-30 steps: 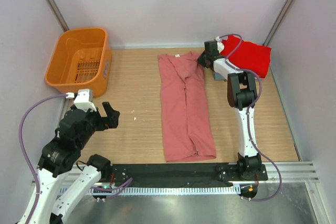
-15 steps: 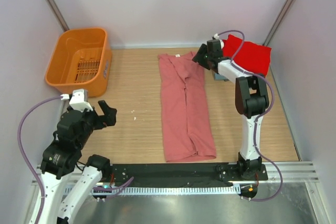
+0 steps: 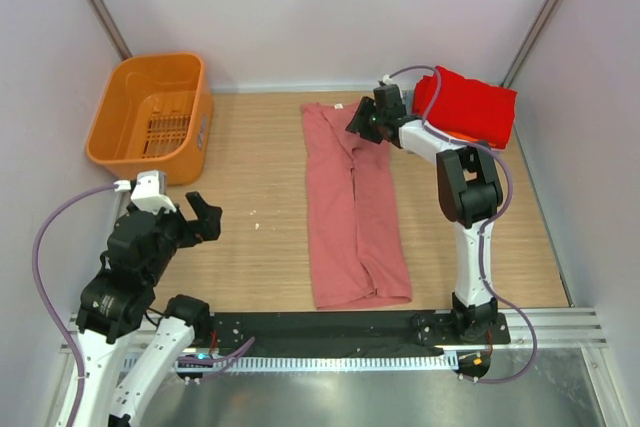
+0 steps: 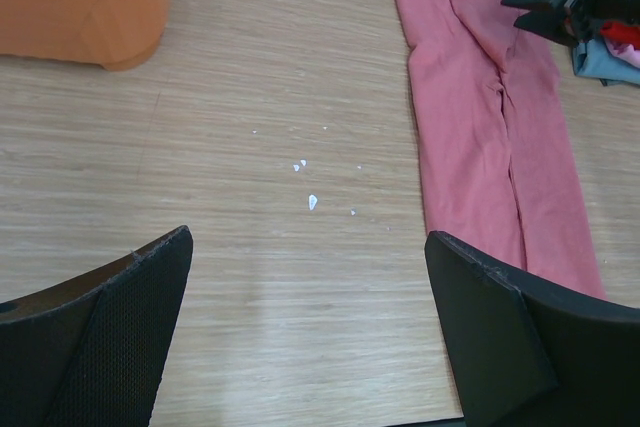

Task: Fold and stack the t-shirts
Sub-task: Fold the tshirt

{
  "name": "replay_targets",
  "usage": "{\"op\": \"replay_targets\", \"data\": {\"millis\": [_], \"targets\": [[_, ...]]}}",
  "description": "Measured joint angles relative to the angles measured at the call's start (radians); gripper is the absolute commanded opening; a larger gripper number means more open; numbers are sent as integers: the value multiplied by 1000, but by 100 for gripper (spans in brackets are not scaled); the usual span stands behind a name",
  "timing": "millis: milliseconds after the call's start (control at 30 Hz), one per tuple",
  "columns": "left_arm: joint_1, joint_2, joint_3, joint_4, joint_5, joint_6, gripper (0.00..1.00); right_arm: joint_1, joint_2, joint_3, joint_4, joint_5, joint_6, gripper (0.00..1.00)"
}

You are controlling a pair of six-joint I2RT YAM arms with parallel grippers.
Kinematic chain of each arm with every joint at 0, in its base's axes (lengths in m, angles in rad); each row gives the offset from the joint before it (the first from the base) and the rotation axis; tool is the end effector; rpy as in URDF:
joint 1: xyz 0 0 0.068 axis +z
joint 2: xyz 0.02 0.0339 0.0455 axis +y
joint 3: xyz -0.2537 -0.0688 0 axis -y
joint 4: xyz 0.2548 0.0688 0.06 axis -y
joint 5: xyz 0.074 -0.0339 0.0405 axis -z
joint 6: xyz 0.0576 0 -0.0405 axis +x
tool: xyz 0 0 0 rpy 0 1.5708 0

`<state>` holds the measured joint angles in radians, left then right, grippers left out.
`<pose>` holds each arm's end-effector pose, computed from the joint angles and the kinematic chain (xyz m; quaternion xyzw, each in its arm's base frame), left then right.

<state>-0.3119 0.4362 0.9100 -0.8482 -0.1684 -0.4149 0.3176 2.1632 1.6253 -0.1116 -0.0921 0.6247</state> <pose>0.1087 -0.0249 0.3425 -0.0897 0.8199 -0.1345 0.5492 0.4884 0.1661 0.1655 0.1166 0.8874 0.2383 0.3770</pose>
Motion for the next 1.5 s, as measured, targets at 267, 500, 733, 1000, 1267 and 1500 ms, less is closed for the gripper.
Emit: {"op": "replay_targets", "data": {"millis": [267, 500, 733, 1000, 1267, 1500], "targets": [[6, 0, 0, 0, -2, 0, 100, -7, 41, 0, -85, 4, -1, 55], [7, 0, 0, 0, -4, 0, 100, -8, 43, 8, -107, 4, -6, 54], [8, 0, 0, 0, -4, 0, 100, -8, 61, 21, -107, -25, -6, 33], [13, 0, 0, 0, -5, 0, 99, 24, 64, 33, -111, -24, -33, 22], [15, 0, 0, 0, -7, -1, 100, 171, 67, 158, -175, 44, -154, 30], [19, 0, 0, 0, -7, -1, 100, 264, 104, 298, -245, 47, -304, 61]]}}
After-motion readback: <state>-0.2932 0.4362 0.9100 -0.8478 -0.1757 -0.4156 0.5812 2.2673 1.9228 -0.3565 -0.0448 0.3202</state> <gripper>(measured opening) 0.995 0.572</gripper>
